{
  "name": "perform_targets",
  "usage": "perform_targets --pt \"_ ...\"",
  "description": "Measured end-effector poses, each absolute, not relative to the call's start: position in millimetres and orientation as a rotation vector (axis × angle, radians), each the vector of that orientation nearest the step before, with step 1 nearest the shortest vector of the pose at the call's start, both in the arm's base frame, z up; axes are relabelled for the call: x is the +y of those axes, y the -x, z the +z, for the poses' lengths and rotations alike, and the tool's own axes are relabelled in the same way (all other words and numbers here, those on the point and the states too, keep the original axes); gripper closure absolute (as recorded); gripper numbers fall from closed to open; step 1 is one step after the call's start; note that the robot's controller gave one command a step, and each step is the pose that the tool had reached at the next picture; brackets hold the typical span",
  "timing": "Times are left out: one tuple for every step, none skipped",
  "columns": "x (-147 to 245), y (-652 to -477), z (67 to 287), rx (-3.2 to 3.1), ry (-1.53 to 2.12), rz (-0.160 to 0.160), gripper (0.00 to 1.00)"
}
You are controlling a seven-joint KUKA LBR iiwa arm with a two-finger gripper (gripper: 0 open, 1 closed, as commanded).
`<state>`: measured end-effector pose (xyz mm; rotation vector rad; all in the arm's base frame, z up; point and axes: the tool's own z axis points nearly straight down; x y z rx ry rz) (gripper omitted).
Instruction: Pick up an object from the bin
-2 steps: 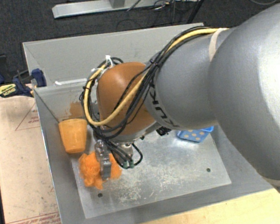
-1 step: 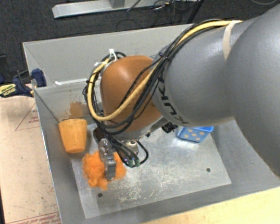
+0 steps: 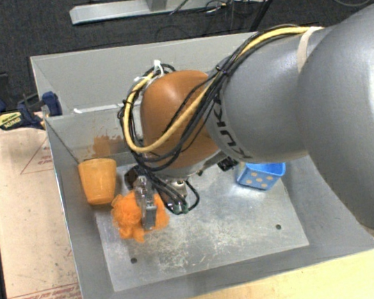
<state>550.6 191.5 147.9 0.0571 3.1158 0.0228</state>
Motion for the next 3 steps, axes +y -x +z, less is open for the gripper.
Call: perform_targets --pt "188.5 -536.1 153.2 3.150 -0.066 0.002 1.00" --pt "195.3 -555.6 149.7 3.111 -0.066 0.026 1.00" --pt "190.3 -542.6 152.6 3.151 -0.066 0.004 1.00"
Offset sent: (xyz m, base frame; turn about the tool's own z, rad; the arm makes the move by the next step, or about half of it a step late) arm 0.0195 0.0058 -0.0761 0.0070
